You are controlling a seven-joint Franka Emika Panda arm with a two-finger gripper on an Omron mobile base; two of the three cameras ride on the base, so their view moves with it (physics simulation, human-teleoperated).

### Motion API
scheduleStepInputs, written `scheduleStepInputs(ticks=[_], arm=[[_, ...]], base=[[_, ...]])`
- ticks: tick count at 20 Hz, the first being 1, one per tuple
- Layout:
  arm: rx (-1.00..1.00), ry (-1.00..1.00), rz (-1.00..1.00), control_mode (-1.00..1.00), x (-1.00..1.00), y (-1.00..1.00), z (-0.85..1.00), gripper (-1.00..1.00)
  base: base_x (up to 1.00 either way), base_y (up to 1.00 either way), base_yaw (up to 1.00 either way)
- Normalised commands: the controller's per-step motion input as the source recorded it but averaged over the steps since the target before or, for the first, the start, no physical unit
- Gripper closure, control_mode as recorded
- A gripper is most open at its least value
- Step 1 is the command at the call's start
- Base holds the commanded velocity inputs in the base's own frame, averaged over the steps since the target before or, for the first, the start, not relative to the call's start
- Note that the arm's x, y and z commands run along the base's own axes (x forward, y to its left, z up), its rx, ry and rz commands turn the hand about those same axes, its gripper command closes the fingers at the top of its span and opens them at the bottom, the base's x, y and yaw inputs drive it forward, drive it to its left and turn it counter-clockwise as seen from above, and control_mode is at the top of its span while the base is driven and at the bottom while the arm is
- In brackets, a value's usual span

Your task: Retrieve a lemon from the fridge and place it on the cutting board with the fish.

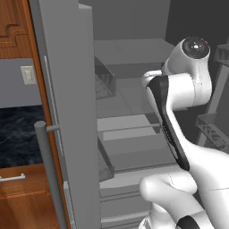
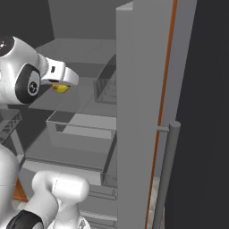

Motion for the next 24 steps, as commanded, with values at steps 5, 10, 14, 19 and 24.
scheduleStepInputs(ticks=[5,10,14,19,24], arm=[[0.0,0.27,0.0,-1.0,-0.29,-0.05,-0.32,1.0],[0.0,0.28,0.0,-1.0,-0.31,-0.06,-0.33,1.0],[0.0,0.15,0.0,-1.0,-0.38,-0.06,-0.41,1.0],[0.02,0.04,0.0,-1.0,-0.4,-0.02,-0.46,1.0],[0.01,-0.02,0.0,-1.0,-0.44,0.0,-0.31,1.0]], base=[[0.0,0.0,0.0],[0.0,0.0,0.0],[0.0,0.0,0.0],[0.0,0.0,0.0],[0.0,0.0,0.0]])
